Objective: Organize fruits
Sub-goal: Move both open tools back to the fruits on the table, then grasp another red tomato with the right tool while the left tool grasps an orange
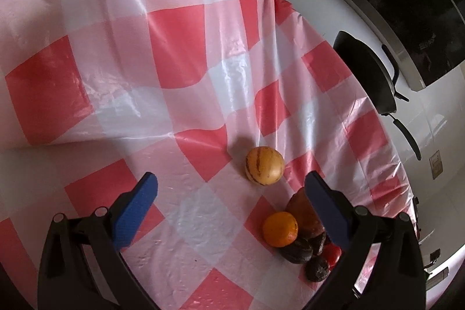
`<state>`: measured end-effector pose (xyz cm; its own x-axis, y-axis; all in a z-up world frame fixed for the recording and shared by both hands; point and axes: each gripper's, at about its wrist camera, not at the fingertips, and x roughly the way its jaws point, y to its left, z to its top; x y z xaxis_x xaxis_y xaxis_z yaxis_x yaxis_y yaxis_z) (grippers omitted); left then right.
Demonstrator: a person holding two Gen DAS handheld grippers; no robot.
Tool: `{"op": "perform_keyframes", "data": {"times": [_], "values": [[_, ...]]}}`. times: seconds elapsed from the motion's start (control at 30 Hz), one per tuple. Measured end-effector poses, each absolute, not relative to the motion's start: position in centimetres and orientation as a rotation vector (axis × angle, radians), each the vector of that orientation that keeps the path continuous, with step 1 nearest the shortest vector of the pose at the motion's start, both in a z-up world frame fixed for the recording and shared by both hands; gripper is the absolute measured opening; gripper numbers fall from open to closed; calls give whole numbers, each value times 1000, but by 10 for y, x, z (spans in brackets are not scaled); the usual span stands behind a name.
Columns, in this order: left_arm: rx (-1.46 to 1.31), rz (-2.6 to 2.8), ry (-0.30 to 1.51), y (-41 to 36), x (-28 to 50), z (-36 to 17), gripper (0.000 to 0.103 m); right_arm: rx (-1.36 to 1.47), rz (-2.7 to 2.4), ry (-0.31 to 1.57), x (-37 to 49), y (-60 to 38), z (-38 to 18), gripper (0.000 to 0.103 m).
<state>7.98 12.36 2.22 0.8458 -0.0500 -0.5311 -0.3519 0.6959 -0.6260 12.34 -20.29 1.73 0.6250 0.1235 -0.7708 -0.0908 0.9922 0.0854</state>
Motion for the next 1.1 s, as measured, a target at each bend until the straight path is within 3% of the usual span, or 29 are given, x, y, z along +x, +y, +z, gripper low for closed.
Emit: {"op": "perform_keyframes", "data": {"times": [0.37,0.5,0.73,1.1], "values": [[-787,165,568,123,84,20,101,-60,124,919,167,-192,12,43],[-741,123,603,117,92,21,101,-59,116,908,157,-189,13,38],[-540,52,756,97,110,22,100,162,140,886,114,-205,13,38],[-257,29,824,50,121,26,99,320,229,875,82,-204,8,38]]}}
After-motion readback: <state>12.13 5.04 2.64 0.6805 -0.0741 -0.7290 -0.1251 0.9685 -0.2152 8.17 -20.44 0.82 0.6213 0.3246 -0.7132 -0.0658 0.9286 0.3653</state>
